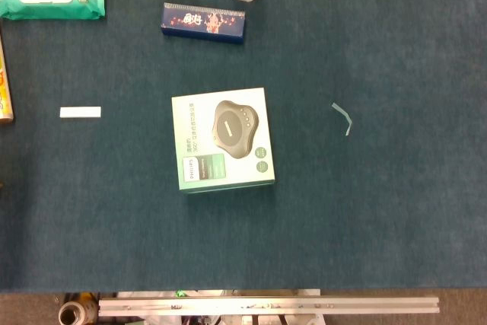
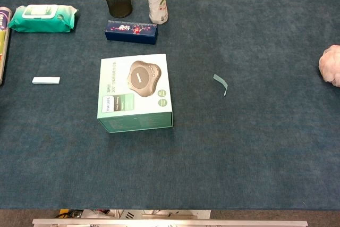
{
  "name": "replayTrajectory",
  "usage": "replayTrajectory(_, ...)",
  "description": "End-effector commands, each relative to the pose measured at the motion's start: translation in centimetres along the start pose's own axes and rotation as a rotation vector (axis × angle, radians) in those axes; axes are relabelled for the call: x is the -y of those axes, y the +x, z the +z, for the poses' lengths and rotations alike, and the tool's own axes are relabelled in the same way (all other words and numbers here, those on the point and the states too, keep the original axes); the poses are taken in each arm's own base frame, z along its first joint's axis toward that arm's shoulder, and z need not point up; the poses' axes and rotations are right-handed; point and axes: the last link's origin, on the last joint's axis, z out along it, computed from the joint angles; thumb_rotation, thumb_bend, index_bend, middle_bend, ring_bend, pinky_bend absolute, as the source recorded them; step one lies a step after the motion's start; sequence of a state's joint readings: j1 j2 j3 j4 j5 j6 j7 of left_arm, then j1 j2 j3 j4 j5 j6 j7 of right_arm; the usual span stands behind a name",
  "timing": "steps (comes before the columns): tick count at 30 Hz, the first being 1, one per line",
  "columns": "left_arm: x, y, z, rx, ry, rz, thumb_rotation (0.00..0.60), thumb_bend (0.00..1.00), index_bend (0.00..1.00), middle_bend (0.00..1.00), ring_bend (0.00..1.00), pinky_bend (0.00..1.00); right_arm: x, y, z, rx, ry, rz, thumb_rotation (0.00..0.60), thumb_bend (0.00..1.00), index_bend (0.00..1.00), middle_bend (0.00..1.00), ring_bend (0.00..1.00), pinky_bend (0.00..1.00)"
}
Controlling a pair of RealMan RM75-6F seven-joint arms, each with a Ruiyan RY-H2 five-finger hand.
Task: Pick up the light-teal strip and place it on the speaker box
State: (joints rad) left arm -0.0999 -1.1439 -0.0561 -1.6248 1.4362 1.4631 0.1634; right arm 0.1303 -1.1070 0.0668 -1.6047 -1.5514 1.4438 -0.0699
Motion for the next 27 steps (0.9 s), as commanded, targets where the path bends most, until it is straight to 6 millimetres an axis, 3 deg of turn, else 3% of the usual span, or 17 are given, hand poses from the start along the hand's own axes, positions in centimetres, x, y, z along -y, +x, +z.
replayTrajectory(1, 0.0, -0.1, 0.0, 0.004, 0.001, 0.002, 0.600, 0.27, 0.21, 0.25, 0.21, 0.16, 0.1, 0.0, 0.3, 0.005, 0.007, -0.002, 0.600, 0.09, 0.27, 0.43, 0.34, 0.42)
replayTrajectory(7, 0.1, 0.2, 0.1, -0.008, 0.003, 0.002, 0.600, 0.27, 0.21, 0.25, 0.21, 0.16, 1.0, 0.6, 2.0, 0.008, 0.065, -0.009, 0.600, 0.09, 0.27, 0.44, 0.35, 0.42)
replayTrajectory(11, 0.1, 0.3, 0.0, -0.010, 0.001, -0.002, 0.600, 0.27, 0.21, 0.25, 0.21, 0.16, 2.2, 1.0, 3.8, 0.009, 0.141, -0.014, 0.600, 0.09, 0.28, 0.47, 0.42, 0.45)
replayTrajectory(13, 0.1, 0.2, -0.2, -0.007, 0.002, -0.004, 0.600, 0.27, 0.21, 0.25, 0.21, 0.16, 2.8, 1.0, 4.9, 0.021, 0.181, -0.024, 0.600, 0.09, 0.29, 0.50, 0.49, 0.50)
replayTrajectory(15, 0.2, 0.1, -0.3, -0.005, 0.005, -0.006, 0.600, 0.27, 0.21, 0.25, 0.21, 0.16, 3.4, 0.8, 5.8, 0.039, 0.215, -0.038, 0.600, 0.09, 0.30, 0.57, 0.58, 0.63)
replayTrajectory(19, 0.5, 0.1, -0.5, -0.006, 0.017, -0.008, 0.600, 0.27, 0.21, 0.25, 0.21, 0.16, 4.6, 0.4, 7.6, 0.073, 0.280, -0.074, 0.600, 0.09, 0.33, 0.82, 0.83, 0.93)
replayTrajectory(22, 0.9, 0.2, -0.7, -0.011, 0.030, -0.014, 0.600, 0.27, 0.21, 0.25, 0.21, 0.16, 6.1, -0.6, 9.9, 0.117, 0.358, -0.141, 0.600, 0.10, 0.37, 0.98, 0.98, 1.00)
replayTrajectory(27, 1.4, 0.1, -1.1, -0.009, 0.052, -0.016, 0.600, 0.27, 0.21, 0.25, 0.21, 0.16, 8.1, -2.0, 12.6, 0.168, 0.436, -0.207, 0.600, 0.10, 0.40, 1.00, 1.00, 1.00)
